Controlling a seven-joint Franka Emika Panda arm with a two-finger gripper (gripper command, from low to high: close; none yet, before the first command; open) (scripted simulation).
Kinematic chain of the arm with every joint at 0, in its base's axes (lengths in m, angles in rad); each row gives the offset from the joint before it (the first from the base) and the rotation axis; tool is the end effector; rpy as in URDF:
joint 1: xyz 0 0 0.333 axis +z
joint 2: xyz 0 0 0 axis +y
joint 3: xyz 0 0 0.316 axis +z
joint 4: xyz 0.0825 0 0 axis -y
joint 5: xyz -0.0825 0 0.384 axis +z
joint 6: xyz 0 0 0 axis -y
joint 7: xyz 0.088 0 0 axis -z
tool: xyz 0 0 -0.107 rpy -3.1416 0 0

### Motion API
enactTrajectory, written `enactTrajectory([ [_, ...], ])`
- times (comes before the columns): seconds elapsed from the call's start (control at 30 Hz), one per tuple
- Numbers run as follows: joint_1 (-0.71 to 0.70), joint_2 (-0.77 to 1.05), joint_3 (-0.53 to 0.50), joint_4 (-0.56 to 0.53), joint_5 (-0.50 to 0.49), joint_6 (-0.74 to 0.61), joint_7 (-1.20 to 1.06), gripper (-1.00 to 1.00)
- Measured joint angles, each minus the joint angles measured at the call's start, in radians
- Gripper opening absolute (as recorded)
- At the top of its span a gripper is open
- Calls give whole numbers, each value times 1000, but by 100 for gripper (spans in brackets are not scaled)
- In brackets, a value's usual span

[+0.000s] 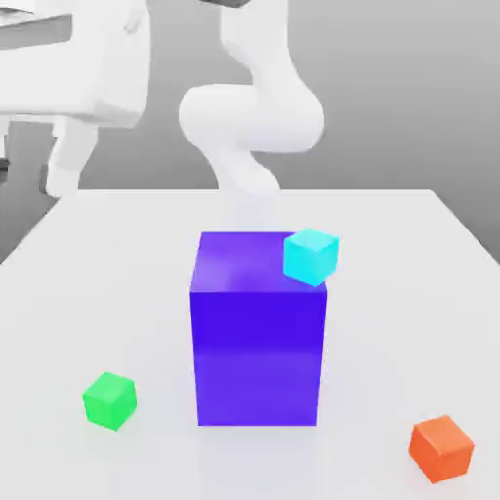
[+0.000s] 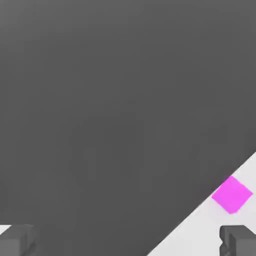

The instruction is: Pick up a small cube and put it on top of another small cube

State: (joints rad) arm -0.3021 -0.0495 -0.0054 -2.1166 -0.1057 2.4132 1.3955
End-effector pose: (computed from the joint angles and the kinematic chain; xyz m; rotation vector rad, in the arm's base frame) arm 0.5362 -0.1709 0.4716 -2.0442 2.1830 -0.5120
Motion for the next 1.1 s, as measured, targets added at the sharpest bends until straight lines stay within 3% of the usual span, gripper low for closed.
enactTrajectory([
  [0.23,-63,251,-39,61,36,42,153,0],
  [0.63,-162,680,-73,166,191,167,292,0],
  [0.67,-165,712,-69,174,195,190,291,-100],
  [0.9,-165,718,-70,176,198,195,290,-100],
  [1.1,-166,529,-62,77,227,112,288,-100],
])
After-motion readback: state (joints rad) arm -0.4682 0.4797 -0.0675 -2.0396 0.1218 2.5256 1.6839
